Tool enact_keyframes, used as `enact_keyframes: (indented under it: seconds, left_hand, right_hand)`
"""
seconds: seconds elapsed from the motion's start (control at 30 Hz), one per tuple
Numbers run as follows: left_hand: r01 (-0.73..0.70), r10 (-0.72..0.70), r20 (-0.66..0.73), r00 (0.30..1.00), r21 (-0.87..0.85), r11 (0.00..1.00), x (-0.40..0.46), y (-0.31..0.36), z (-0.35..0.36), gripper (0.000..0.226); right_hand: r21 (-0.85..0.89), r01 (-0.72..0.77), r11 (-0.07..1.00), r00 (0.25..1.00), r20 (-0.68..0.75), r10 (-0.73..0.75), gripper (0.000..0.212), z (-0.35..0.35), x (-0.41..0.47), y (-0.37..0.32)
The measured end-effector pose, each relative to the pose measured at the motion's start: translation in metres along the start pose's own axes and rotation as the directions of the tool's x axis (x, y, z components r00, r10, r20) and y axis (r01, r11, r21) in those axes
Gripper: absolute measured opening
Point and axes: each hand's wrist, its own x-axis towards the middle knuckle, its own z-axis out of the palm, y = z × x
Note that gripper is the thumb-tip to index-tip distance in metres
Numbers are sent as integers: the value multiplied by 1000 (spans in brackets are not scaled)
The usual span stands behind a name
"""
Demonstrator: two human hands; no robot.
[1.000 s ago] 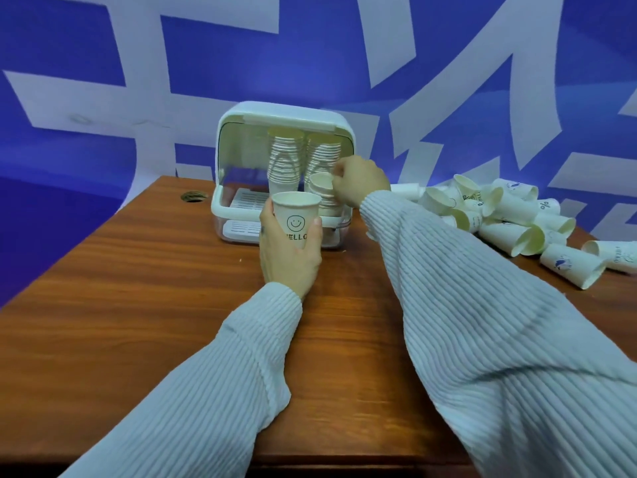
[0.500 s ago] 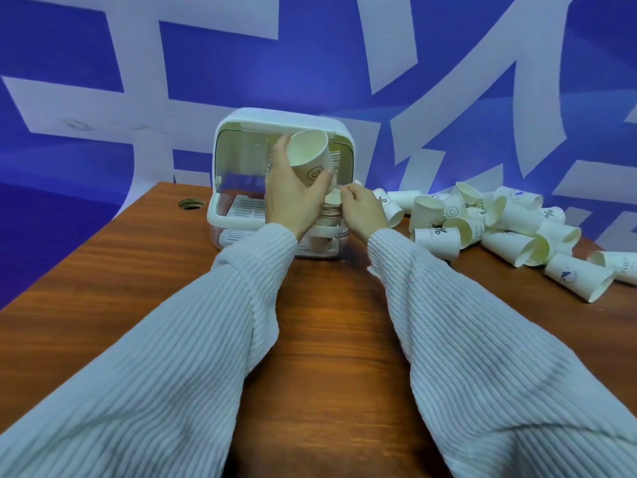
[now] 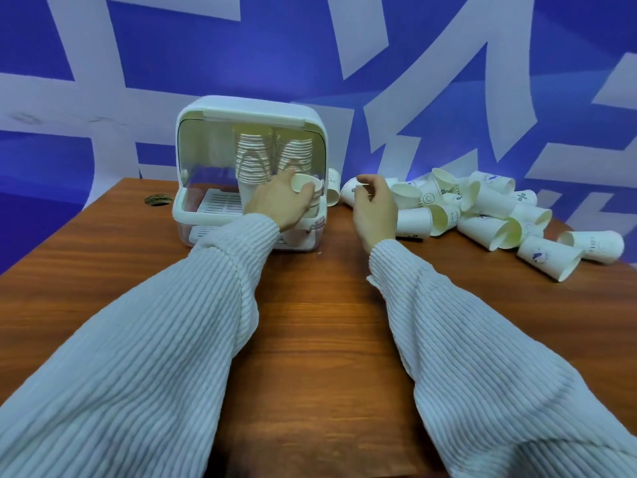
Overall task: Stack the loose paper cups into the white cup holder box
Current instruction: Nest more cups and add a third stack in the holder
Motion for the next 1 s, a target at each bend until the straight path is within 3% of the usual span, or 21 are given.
enact_keyframes:
  seconds: [0.1, 0.17, 0.23, 0.3, 0.4, 0.53, 0.7, 0.83, 0.9, 0.93, 1.0]
  left_hand:
    - [5, -3, -25, 1000, 66, 998, -1, 4, 0, 80]
    - [-32, 44, -226, 973, 57, 998, -20, 10, 6, 72]
    - [-230, 214, -474, 854, 26, 973, -46, 19, 16, 54]
    - [-430, 364, -565, 740, 19, 903, -69, 28, 33, 42]
    - [-560, 504, -409, 760, -19, 828, -102, 36, 66, 45]
    - [-561, 553, -116, 825, -54, 826, -123, 34, 89, 49]
    - [-497, 498, -87, 863, 36, 867, -117, 32, 89, 71]
    - [-402, 405, -55, 913, 53, 914, -113, 33, 90, 107]
    - [-326, 326, 9, 945, 2, 945, -111, 33, 91, 108]
    - [-297, 297, 23, 955, -7, 955, -111, 32, 92, 104]
    - [-255, 255, -1, 967, -33, 966, -109, 30, 91, 95]
  right_hand:
    - [-151, -113, 982, 986, -138, 92, 34, -37, 9, 26]
    - [-214, -196, 957, 969, -190, 156, 38, -61, 15, 45]
    - [-227, -237, 945, 963, -185, 197, 41, -79, 20, 62]
    - [-241, -264, 934, 962, -136, 237, 46, -89, 27, 75]
    - [-122, -316, 941, 949, -36, 314, 56, -93, 36, 94]
    - [-95, -336, 937, 942, -9, 337, 52, -91, 33, 104]
    - [81, -239, 968, 962, -116, 247, 27, -83, 4, 82]
    - [203, -110, 973, 984, 162, 78, 19, -78, -36, 57]
    - [158, -74, 985, 946, 324, 19, 17, -75, -43, 46]
    - [134, -44, 990, 935, 356, -6, 15, -74, -43, 42]
    - [88, 5, 996, 960, 277, -30, 16, -69, -31, 41]
